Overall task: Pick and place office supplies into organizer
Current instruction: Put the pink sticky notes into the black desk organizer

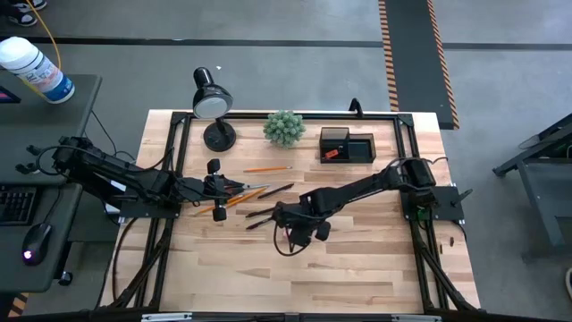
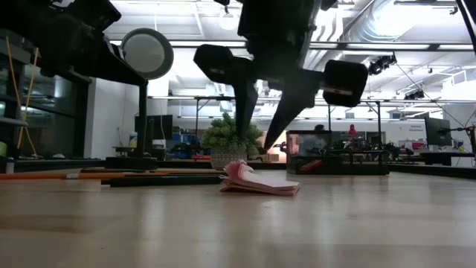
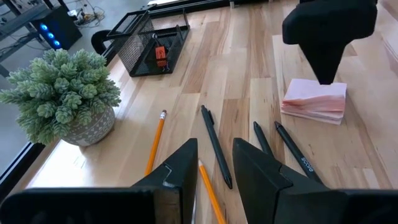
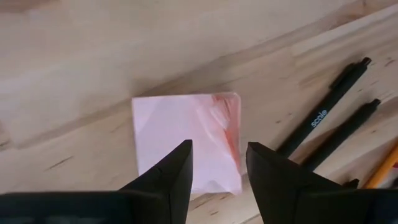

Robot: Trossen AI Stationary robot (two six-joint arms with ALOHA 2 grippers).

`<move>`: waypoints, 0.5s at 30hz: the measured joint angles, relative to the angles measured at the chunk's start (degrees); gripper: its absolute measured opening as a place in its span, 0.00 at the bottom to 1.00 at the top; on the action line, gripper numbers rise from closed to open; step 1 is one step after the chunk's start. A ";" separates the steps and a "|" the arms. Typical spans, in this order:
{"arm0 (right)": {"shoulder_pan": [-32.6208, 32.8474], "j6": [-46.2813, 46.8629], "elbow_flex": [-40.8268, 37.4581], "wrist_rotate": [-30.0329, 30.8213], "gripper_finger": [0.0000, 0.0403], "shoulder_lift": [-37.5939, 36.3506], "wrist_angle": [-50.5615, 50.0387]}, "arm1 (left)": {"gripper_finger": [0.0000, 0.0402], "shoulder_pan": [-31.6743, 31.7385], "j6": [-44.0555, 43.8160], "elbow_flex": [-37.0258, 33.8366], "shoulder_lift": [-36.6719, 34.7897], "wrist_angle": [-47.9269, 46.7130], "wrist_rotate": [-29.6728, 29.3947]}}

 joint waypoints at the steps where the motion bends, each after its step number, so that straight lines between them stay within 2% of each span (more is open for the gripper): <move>1: -0.06 -0.25 0.00 0.19 0.35 0.06 0.27 | 0.22 0.00 0.00 0.00 0.00 0.00 -0.01; 15: -2.92 -1.63 0.00 -4.77 0.35 0.10 1.72 | 0.22 0.01 0.00 0.00 0.00 0.02 -0.04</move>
